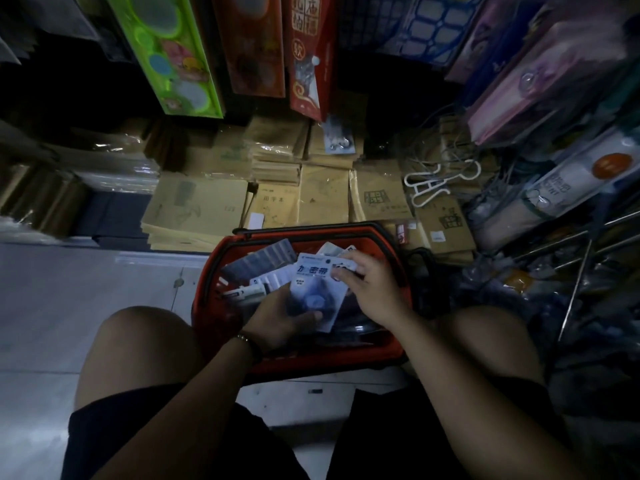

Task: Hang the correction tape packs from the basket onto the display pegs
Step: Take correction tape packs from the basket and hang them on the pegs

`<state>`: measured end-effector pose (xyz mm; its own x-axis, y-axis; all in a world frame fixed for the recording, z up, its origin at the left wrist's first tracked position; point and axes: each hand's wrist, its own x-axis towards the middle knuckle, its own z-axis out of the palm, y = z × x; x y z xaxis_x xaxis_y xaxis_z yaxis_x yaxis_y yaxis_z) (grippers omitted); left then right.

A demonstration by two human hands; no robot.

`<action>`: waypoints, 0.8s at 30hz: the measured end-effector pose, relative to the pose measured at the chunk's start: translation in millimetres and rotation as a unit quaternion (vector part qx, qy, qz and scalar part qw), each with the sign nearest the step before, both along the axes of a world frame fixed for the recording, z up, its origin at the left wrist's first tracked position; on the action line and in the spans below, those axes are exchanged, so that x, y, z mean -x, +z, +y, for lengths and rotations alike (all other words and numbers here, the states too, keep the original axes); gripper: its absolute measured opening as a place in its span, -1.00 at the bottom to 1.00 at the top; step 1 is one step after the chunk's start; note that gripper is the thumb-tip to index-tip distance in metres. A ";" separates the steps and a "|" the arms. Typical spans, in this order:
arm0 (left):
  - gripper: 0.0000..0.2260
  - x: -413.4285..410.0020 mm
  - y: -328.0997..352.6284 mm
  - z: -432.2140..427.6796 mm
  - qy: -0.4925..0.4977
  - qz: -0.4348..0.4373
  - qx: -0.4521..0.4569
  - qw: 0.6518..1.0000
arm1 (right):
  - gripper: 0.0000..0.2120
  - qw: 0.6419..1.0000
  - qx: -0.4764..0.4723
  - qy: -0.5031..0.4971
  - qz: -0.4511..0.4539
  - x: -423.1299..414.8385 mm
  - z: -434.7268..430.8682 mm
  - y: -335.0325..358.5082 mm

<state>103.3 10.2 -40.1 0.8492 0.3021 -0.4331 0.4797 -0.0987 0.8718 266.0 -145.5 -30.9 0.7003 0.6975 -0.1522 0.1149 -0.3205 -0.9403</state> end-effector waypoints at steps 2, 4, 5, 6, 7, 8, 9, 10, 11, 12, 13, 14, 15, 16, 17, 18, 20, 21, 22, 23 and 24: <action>-0.71 2.7 -3.9 -0.1 0.044 -0.011 0.007 0.999 | -0.86 0.999 0.001 -0.037 0.015 -0.3 6.4 -15.3; -0.72 5.3 -8.3 3.1 0.086 0.006 -0.009 0.996 | -0.81 0.996 0.073 -0.055 0.024 -9.8 8.0 -35.5; -0.74 6.4 -11.5 5.9 0.103 0.029 -0.036 0.994 | -0.79 0.990 0.136 -0.027 0.003 -16.0 5.4 -45.7; -0.76 7.3 -14.0 9.1 0.118 0.054 -0.063 0.990 | -0.76 0.975 0.215 0.030 -0.049 -20.4 0.8 -54.8; -0.77 7.9 -15.3 12.5 0.135 0.075 -0.083 0.984 | -0.74 0.949 0.282 0.087 -0.105 -23.9 -4.4 -66.8; -0.76 8.0 -14.9 15.4 0.149 0.090 -0.090 0.981 | -0.71 0.916 0.345 0.138 -0.155 -24.0 -7.7 -73.8; -0.77 7.9 -15.5 18.4 0.161 0.098 -0.090 0.978 | -0.69 0.884 0.386 0.179 -0.195 -22.2 -10.8 -82.6; -0.79 7.3 -14.4 20.8 0.164 0.103 -0.088 0.977 | -0.65 0.855 0.422 0.206 -0.221 -19.6 -12.1 -89.1; -0.82 5.9 -13.3 22.2 0.163 0.103 -0.089 0.977 | -0.60 0.835 0.445 0.220 -0.239 -17.1 -11.9 -94.4; -0.84 4.1 -11.7 23.5 0.158 0.102 -0.098 0.977 | -0.57 0.818 0.471 0.221 -0.246 -14.7 -10.1 -93.5; -0.85 2.0 -10.6 24.2 0.154 0.099 -0.107 0.977 | -0.58 0.806 0.491 0.216 -0.251 -14.7 -8.4 -94.4; -0.83 -0.5 -7.1 24.0 0.151 0.098 -0.110 0.978 | -0.62 0.796 0.509 0.211 -0.250 -15.3 -6.9 -92.2; -0.81 -2.8 -2.6 23.5 0.152 0.097 -0.105 0.978 | -0.64 0.789 0.521 0.207 -0.251 -16.4 -7.0 -93.7; -0.79 -5.3 2.0 22.8 0.152 0.097 -0.096 0.979 | -0.64 0.786 0.528 0.205 -0.248 -17.0 -7.2 -93.0; -0.77 -7.1 5.8 21.7 0.150 0.094 -0.090 0.980 | -0.63 0.785 0.529 0.201 -0.251 -18.2 -8.8 -95.3; -0.76 -8.1 8.8 20.3 0.145 0.090 -0.086 0.982 | -0.64 0.784 0.532 0.199 -0.250 -17.8 -9.8 -94.2; -0.76 -7.6 12.8 18.3 0.128 0.084 -0.092 0.984 | -0.67 0.788 0.530 0.191 -0.249 -16.2 -11.3 -91.4; -0.76 -7.3 12.2 18.1 0.126 0.087 -0.096 0.984 | -0.70 0.793 0.526 0.182 -0.249 -15.6 -10.9 -91.0; -0.75 -7.5 12.0 18.4 0.127 0.087 -0.098 0.983 | -0.74 0.801 0.518 0.170 -0.248 -15.1 -8.3 -84.6; -0.73 -7.3 10.9 19.4 0.131 0.091 -0.100 0.982 | -0.81 0.820 0.494 0.150 -0.248 -15.1 -5.2 -80.5; -0.71 -6.4 8.8 20.8 0.137 0.094 -0.098 0.981 | -0.90 0.839 0.470 0.120 -0.246 -15.2 -2.1 -72.1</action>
